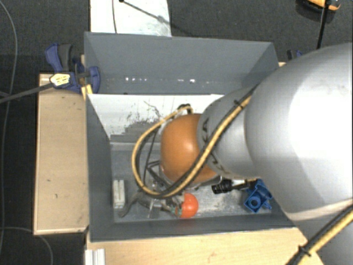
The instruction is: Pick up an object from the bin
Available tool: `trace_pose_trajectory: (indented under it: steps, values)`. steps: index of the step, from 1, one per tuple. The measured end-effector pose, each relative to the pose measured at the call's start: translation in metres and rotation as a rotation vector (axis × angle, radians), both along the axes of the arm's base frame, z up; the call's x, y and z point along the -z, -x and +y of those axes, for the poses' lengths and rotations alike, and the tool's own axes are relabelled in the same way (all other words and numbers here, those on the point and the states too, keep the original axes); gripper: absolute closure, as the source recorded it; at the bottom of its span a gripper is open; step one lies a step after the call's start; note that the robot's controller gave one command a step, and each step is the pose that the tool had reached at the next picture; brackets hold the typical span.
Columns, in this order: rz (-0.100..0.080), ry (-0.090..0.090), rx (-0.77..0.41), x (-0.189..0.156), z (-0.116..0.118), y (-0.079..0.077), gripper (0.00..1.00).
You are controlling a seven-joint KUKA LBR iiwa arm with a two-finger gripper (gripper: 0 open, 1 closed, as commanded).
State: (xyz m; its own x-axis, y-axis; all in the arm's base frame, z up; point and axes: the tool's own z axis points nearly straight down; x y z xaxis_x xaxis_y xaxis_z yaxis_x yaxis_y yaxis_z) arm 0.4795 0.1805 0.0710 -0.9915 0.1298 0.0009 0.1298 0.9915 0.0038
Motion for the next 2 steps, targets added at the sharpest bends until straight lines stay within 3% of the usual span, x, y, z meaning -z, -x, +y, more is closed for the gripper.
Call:
trace_pose_trajectory:
  steps: [2]
  values:
    - [0.000, 0.000, 0.001, -0.0021, -0.0002, 0.0006, 1.00]
